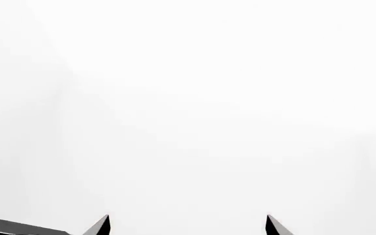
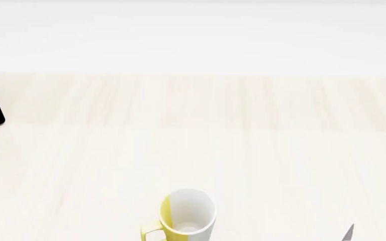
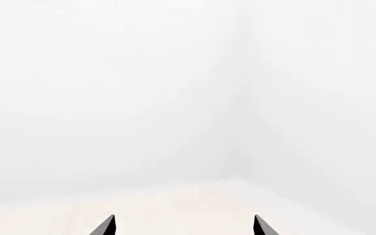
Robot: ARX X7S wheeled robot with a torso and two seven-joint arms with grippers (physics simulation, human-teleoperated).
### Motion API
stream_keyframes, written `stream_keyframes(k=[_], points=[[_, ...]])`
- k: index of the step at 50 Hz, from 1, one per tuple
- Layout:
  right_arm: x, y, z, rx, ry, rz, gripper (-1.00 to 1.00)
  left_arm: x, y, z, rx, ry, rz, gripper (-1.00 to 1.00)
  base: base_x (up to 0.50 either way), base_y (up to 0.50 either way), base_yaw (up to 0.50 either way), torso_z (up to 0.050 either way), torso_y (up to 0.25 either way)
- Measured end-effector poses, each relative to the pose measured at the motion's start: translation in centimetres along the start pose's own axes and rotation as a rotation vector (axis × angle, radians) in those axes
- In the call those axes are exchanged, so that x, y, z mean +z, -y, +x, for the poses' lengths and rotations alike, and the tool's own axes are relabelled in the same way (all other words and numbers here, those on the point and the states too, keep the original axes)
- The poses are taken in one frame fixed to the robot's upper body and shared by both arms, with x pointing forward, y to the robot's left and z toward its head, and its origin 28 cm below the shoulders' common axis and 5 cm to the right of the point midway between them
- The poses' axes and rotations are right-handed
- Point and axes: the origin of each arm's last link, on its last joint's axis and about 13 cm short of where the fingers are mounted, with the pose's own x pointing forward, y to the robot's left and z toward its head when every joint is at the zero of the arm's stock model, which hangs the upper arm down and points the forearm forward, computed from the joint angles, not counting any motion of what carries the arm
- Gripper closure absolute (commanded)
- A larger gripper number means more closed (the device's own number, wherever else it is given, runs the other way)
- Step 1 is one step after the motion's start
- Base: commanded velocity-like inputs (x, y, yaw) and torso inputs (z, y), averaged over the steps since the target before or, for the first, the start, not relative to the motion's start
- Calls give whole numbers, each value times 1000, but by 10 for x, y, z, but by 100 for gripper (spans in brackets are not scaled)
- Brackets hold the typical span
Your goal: Put the yellow and white mug to the front of the white mug.
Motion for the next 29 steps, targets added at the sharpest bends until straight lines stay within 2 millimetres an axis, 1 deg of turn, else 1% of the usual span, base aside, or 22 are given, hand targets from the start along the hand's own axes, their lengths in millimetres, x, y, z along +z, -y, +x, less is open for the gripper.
stream_keyframes(k=[15,29], points=[[20,13,-8,-63,115,1,-100,18,-6,1,57,112,89,-100,0,0,0,0,0],[29,20,-13,-90,171,-1,-100,30,-10,2,71,162,138,-100,0,0,0,0,0]])
